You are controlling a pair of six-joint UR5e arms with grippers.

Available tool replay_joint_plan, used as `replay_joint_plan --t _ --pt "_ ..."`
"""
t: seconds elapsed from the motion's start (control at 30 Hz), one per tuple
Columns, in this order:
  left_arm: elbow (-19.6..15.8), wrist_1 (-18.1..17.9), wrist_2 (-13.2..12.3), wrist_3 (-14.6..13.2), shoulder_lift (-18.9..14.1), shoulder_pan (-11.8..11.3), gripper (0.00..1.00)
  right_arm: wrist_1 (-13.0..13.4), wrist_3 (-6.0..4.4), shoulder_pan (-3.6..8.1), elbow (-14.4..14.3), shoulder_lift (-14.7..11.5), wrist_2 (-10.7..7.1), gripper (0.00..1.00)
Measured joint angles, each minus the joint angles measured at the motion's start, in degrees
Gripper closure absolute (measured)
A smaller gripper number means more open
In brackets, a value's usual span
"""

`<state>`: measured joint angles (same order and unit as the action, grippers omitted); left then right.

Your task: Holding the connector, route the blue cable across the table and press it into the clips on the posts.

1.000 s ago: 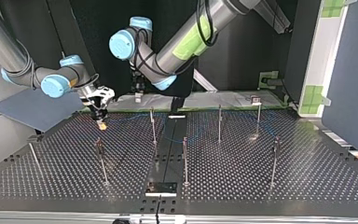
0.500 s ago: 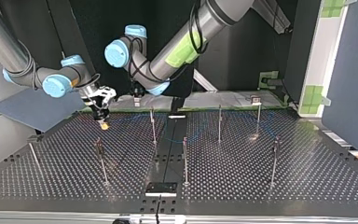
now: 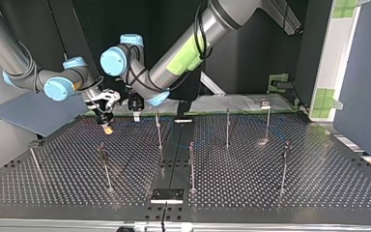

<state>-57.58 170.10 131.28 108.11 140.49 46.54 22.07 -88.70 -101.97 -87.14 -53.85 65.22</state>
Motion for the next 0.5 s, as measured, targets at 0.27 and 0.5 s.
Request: replay_joint_plan --t 0.27,0.5 --pt "2.6 0.1 -0.5 0.5 3.0 -1.5 0.0 -0.1 0.08 -0.09 0.0 0.0 -0.08 1.0" --pt "5.8 0.3 -0.8 0.9 5.7 -2.2 0.0 -0.1 0.1 -0.11 0.0 0.0 -0.09 1.0"
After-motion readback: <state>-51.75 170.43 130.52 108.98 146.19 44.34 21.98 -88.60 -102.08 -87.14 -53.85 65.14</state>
